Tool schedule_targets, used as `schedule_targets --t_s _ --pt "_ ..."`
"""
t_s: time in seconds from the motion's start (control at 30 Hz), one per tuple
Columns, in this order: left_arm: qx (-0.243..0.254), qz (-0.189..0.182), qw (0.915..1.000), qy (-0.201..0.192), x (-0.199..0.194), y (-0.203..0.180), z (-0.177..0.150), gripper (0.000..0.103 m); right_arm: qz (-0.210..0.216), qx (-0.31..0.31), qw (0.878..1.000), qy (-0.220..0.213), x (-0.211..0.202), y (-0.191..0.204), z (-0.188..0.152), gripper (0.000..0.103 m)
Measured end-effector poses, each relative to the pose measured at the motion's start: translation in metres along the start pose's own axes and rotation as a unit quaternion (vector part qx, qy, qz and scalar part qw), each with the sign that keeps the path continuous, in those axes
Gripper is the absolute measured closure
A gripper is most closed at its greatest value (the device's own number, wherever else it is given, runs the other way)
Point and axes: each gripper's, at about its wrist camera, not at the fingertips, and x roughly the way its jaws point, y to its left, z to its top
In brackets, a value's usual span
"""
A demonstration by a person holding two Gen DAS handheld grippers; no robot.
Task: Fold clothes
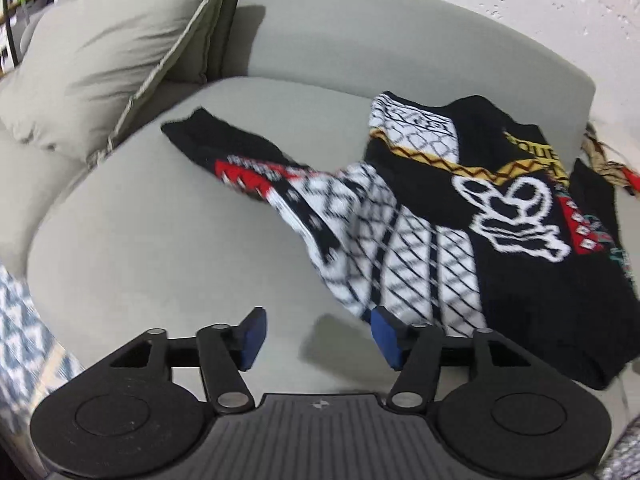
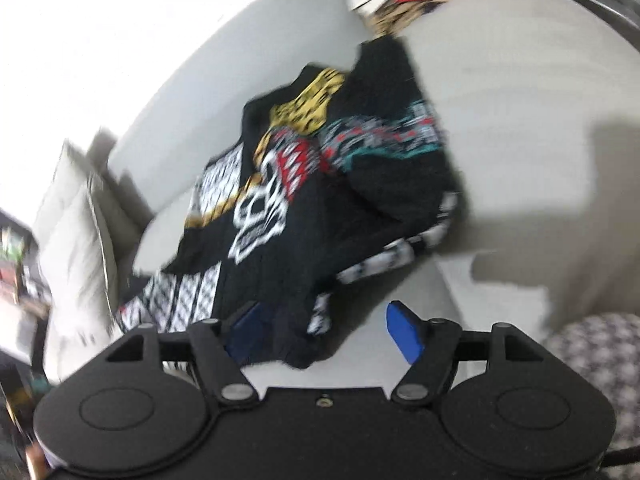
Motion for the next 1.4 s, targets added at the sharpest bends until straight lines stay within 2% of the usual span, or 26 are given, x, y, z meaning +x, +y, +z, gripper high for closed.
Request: schedule_targets --t_s 0.1,0.2,0.27,0.33,0.5,0.63,0.7,0.73,0.8,0.83,0.87,0.93,1.0,1.07,1.13,1.23,1.27,1.33,1.4 --pt "0.011 -0.030 0.9995 -0.007 -0.001 -0.019 -0.008 0.042 0.006 0.051 0.998 -0.025 -0.006 -0.024 0.009 0.035" --pt "0.051 -0.044 0.9976 -0.016 0.002 -0.050 -0.009 0.040 0.015 0.089 0.995 -0.046 -0.001 -0.045 0.021 0.036" --pt "0.075 -0.052 0.9957 -0.014 0.009 -0.071 -0.010 0.035 0.016 0.113 0.992 -0.056 0.009 -0.058 0.032 0.040" --pt "0.093 -0.057 0.9939 -0.011 0.017 -0.090 -0.010 0.035 0.015 0.138 0.989 -0.060 0.023 -0.072 0.042 0.047" --pt "0.115 -0.065 0.9912 0.000 0.034 -0.120 -0.011 0.034 0.016 0.179 0.983 -0.045 0.068 -0.097 0.067 0.048" --pt "0.121 -0.073 0.9899 0.007 0.040 -0.129 -0.014 0.034 0.059 0.198 0.978 -0.030 0.100 -0.101 0.082 0.047" --pt "0.120 -0.074 0.9900 0.008 0.039 -0.130 -0.015 0.034 0.068 0.210 0.974 -0.046 0.108 -0.099 0.088 0.047" --pt "0.119 -0.074 0.9901 0.008 0.038 -0.130 -0.016 0.034 0.071 0.215 0.972 -0.061 0.111 -0.098 0.090 0.050" --pt "0.118 -0.072 0.9903 0.006 0.035 -0.130 -0.016 0.033 0.077 0.225 0.967 -0.091 0.116 -0.095 0.095 0.065" --pt "0.119 -0.071 0.9904 0.005 0.034 -0.130 -0.016 0.033 0.069 0.211 0.970 -0.095 0.118 -0.090 0.099 0.091" --pt "0.119 -0.070 0.9905 0.003 0.032 -0.129 -0.016 0.033 0.055 0.195 0.975 -0.088 0.120 -0.085 0.103 0.093" --pt "0.117 -0.071 0.9906 -0.002 0.029 -0.126 -0.017 0.033 0.017 0.149 0.984 -0.091 0.112 -0.067 0.107 0.094" --pt "0.113 -0.074 0.9908 -0.005 0.026 -0.124 -0.017 0.033 -0.008 0.107 0.986 -0.129 0.090 -0.049 0.106 0.095" --pt "0.113 -0.077 0.9906 -0.010 0.023 -0.122 -0.018 0.033 -0.050 0.078 0.976 -0.198 0.053 -0.036 0.101 0.095" --pt "0.114 -0.084 0.9898 -0.014 0.020 -0.120 -0.019 0.033 -0.088 0.057 0.960 -0.259 0.018 -0.029 0.096 0.096" --pt "0.115 -0.093 0.9889 -0.011 0.021 -0.116 -0.022 0.033 -0.146 0.046 0.950 -0.272 0.001 -0.036 0.084 0.096" --pt "0.116 -0.094 0.9888 -0.004 0.022 -0.115 -0.022 0.033 -0.177 0.033 0.949 -0.259 0.006 -0.039 0.081 0.095" --pt "0.118 -0.095 0.9883 0.011 0.025 -0.114 -0.021 0.033 -0.215 0.026 0.958 -0.187 0.026 -0.051 0.083 0.094" --pt "0.122 -0.091 0.9883 0.008 0.022 -0.112 -0.021 0.033 -0.197 0.067 0.967 -0.149 0.029 -0.067 0.083 0.087"
